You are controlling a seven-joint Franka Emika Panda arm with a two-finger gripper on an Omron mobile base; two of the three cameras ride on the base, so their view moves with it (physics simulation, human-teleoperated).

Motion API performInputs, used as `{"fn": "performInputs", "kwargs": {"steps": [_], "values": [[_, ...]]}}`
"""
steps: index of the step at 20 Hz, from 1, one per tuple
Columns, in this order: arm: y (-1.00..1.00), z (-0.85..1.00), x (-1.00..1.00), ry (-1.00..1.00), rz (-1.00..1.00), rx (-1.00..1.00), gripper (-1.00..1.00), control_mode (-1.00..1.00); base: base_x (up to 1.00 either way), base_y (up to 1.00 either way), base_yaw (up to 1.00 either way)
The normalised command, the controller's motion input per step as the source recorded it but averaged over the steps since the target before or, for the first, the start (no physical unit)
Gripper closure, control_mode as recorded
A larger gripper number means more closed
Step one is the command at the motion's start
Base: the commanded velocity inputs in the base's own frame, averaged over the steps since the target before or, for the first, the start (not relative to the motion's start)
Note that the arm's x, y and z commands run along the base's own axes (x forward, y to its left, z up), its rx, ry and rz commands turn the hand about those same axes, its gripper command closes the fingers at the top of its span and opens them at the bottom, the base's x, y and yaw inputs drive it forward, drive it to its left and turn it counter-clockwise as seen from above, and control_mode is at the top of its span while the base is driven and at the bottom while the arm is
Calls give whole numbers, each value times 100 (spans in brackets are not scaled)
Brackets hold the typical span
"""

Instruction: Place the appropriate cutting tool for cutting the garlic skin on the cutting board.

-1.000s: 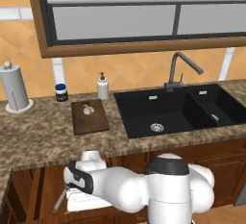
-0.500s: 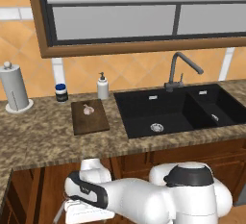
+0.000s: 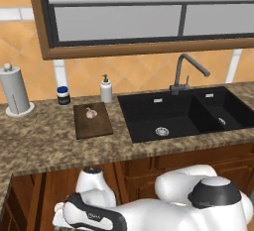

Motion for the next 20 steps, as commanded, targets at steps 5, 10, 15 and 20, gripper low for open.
{"fn": "performInputs", "kwargs": {"steps": [5,10,15,20], "values": [[17,0,53,-3,-30,0,-100,-100,0,0,0],[2,-2,57,1,-15,-8,-100,-100,0,0,0],[13,-24,28,5,-3,-34,-100,-100,0,0,0],[8,-16,11,7,0,-25,-100,-100,0,0,0]]}}
